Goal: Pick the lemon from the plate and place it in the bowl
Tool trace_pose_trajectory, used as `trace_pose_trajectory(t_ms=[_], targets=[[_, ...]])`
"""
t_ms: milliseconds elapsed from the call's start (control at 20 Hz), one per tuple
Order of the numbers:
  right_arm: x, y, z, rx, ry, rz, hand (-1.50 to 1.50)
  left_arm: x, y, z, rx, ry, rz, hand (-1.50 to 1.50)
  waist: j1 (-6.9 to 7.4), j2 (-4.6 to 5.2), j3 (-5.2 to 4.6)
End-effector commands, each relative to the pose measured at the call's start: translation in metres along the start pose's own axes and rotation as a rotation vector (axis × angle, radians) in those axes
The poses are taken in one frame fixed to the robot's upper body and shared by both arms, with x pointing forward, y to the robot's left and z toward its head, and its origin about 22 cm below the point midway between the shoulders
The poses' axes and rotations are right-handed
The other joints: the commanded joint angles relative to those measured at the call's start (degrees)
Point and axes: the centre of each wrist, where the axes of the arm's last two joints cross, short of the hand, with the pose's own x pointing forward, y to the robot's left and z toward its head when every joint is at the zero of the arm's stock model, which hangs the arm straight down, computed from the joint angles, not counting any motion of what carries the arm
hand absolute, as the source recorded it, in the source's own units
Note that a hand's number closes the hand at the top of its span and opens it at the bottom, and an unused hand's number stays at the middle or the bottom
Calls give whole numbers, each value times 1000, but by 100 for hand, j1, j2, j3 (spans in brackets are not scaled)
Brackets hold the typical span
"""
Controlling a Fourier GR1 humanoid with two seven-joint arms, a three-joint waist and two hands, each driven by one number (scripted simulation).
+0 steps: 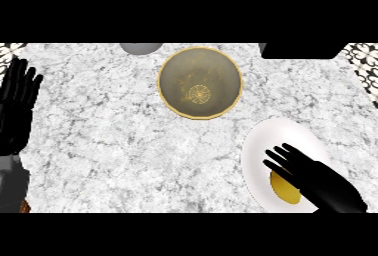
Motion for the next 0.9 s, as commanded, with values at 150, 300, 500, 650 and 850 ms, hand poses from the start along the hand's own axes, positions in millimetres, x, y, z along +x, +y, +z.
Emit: trace_pose_trajectory(t_ms=[150, 300, 500, 650, 850], targets=[[-17, 3, -5, -52, -53, 20, 150, 3, -3, -4, -2, 0, -25, 0, -13, 35, 68], [5, 7, -18, -107, -84, 6, 150, 0, 7, -1, -6, 2, -1, 0, -6, 32, 67], [8, 17, -12, -127, -84, 50, 150, 8, 18, 0, -2, 7, -12, 0, -4, 28, 68], [2, -5, -16, -165, -96, 40, 150, 3, -5, -5, -3, 15, 10, 0, -20, 29, 67], [-120, -26, 24, -24, 332, -113, 150, 2, -9, -9, -43, -15, 0, 0, 252, 158, 77]])
